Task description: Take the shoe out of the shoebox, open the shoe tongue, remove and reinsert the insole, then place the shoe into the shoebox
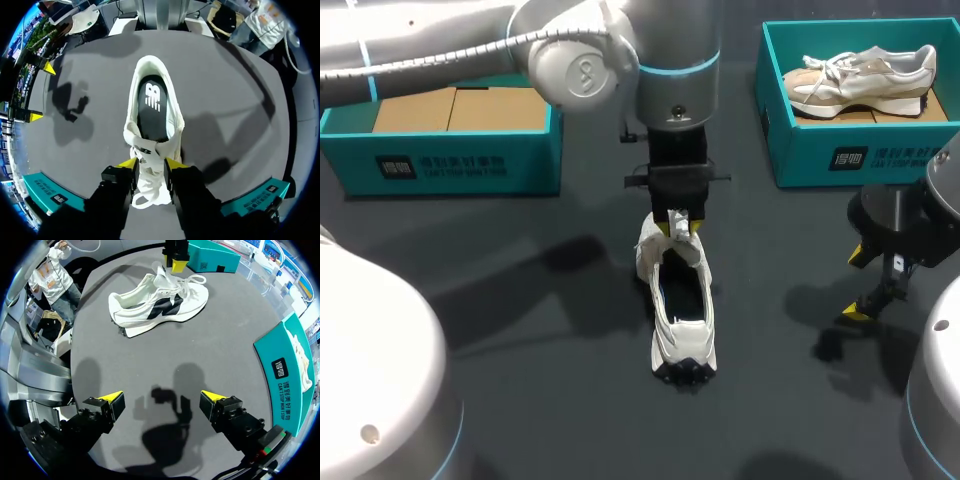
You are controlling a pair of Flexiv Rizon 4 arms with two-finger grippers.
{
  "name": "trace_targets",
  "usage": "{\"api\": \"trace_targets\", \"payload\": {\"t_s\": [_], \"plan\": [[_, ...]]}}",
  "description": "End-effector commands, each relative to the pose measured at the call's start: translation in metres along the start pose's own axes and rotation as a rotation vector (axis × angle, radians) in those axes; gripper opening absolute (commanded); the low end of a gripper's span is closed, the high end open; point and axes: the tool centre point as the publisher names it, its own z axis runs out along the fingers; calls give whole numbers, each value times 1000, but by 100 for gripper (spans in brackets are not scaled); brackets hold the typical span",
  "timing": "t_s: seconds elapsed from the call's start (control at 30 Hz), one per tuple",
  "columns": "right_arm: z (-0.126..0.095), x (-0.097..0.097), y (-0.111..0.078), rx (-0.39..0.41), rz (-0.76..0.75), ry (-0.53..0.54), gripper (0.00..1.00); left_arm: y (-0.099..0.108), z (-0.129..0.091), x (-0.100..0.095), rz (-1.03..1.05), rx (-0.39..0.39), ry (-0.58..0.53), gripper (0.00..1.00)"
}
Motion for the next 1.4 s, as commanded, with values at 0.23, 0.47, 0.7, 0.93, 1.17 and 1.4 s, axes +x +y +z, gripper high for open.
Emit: {"api": "trace_targets", "payload": {"t_s": [0.23, 0.47, 0.7, 0.93, 1.17, 1.4], "plan": [[0, 2, -1, -1, 0, -3, 100, -28, 33, 8, 7, 56, -20, 31], [0, 2, -1, -1, 0, -3, 100, -40, 43, 9, 13, 59, -5, 31], [0, 2, -1, -1, 0, -3, 100, -38, 16, 6, 12, 17, -61, 30], [0, 2, -1, -1, 0, -3, 100, -31, 27, -3, 3, 18, -45, 27], [0, 2, -1, -1, 0, -3, 100, -39, 61, -3, 7, 68, -11, 29], [0, 2, -1, -1, 0, -3, 100, -52, 63, 8, 2, 80, -38, 27]]}}
